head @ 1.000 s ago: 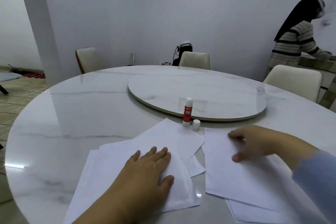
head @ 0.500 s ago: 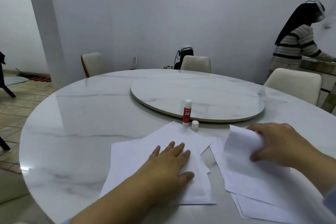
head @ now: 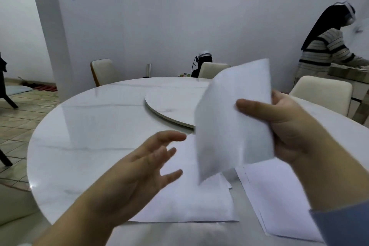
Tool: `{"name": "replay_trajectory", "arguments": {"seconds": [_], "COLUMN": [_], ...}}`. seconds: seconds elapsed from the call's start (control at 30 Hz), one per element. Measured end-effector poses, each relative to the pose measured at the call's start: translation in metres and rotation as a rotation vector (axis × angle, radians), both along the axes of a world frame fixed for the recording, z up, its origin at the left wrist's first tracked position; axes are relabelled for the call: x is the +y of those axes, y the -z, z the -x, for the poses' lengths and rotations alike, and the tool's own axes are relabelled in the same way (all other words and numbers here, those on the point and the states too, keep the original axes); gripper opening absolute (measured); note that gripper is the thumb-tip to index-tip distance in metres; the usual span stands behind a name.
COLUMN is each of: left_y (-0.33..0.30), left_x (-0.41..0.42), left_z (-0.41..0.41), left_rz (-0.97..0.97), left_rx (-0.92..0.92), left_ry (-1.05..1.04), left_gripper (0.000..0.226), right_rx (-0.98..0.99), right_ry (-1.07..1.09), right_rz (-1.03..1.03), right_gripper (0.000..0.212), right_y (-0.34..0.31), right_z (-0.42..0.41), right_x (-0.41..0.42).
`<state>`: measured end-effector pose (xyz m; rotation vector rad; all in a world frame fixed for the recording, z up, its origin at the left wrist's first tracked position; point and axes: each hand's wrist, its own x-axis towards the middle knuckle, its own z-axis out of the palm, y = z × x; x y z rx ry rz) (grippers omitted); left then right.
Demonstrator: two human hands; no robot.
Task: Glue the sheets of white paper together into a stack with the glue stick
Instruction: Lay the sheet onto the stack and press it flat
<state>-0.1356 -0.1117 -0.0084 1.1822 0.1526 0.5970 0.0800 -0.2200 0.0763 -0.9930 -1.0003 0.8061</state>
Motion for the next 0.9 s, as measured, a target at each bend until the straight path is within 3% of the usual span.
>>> {"name": "replay_trajectory", "arguments": {"seconds": [0.1, 0.2, 0.33, 0.4, 0.47, 0.63, 0.9], "left_y": [0.000, -0.008, -0.012, -0.009, -0.003, 0.008, 0.019], "left_x": [0.002, 0.006, 0.016, 0.020, 0.023, 0.027, 0.037], "left_z": [0.002, 0.011, 0.020, 0.025, 0.030, 0.031, 0.038], "left_rz": [0.140, 0.123, -0.132, -0.314, -0.412, -0.616, -0.641], "left_rx": [-0.057, 0.036, 0.357, 0.541, 0.663, 0.835, 0.910], "left_ry": [0.068, -0.133, -0.450, -0.569, -0.587, -0.560, -0.554], "left_gripper": [0.050, 0.038, 0.022, 0.023, 0.020, 0.027, 0.026], "right_rx": [0.134, 0.121, 0.088, 0.030, -0.086, -0.264, -0.439], "right_ry": [-0.035, 0.032, 0.012, 0.004, 0.043, 0.090, 0.220], "right_rz": [0.067, 0.139, 0.226, 0.283, 0.349, 0.504, 0.644], "right_gripper": [0.050, 0.061, 0.100, 0.106, 0.094, 0.038, 0.027], "right_y": [0.015, 0.031, 0.053, 0.064, 0.077, 0.095, 0.108], "right_z": [0.016, 0.023, 0.015, 0.012, 0.011, 0.007, 0.010], "right_x": [0.015, 0.024, 0.019, 0.011, 0.007, 0.005, 0.010]}}
